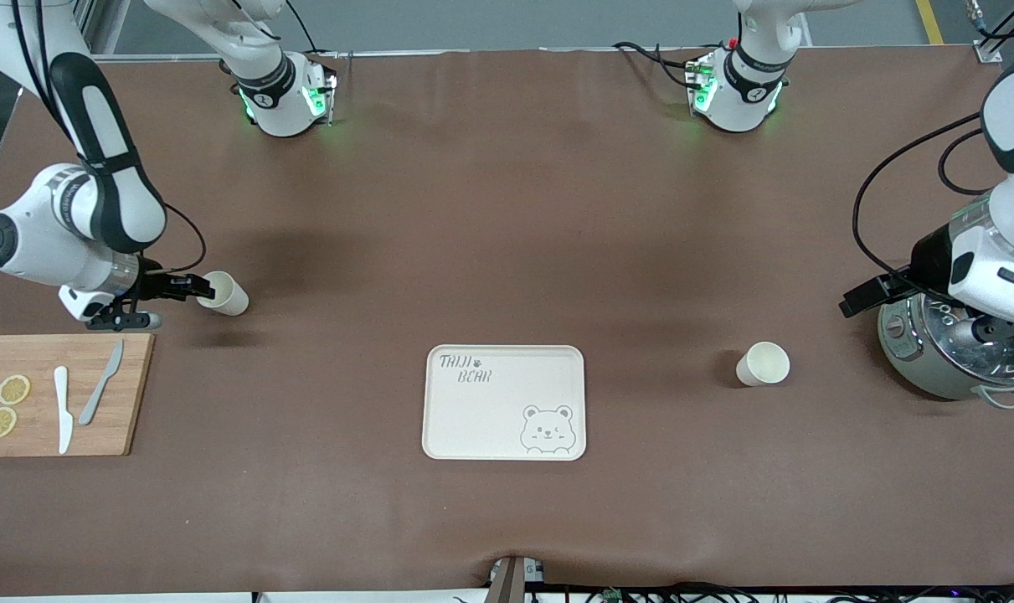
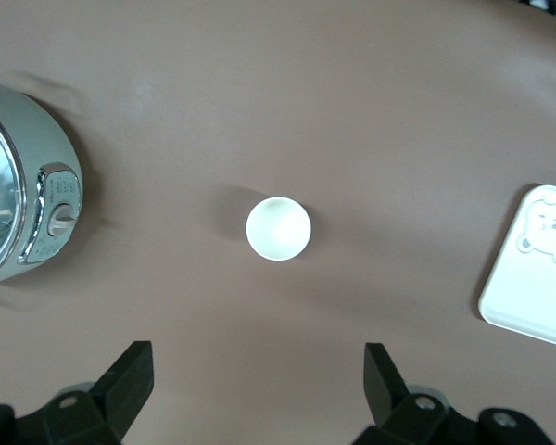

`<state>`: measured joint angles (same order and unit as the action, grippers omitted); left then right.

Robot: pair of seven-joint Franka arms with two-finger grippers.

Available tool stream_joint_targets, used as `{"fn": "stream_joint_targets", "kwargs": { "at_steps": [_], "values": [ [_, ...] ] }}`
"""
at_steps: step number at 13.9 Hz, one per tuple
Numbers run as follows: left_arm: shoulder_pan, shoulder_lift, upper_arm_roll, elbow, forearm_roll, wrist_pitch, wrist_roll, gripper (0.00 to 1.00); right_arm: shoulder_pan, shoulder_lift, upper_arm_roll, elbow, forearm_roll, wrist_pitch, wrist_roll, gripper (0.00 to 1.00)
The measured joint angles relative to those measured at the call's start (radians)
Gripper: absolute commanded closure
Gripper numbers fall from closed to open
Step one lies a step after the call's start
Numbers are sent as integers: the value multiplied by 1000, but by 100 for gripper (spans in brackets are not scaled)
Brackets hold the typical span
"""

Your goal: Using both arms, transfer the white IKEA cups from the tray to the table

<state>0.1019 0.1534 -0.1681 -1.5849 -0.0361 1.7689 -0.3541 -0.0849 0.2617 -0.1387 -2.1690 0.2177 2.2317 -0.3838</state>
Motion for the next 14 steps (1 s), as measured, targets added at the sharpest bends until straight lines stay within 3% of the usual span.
{"fn": "stream_joint_targets", "kwargs": {
  "at_steps": [9, 14],
  "values": [
    [7, -104, 10, 13, 0, -152, 169, 0, -12, -16, 30, 629, 1, -463, 1, 0],
    [7, -148, 12, 12, 0, -165, 238, 0, -20, -33, 77, 736, -29, -608, 61, 0]
  ]
}}
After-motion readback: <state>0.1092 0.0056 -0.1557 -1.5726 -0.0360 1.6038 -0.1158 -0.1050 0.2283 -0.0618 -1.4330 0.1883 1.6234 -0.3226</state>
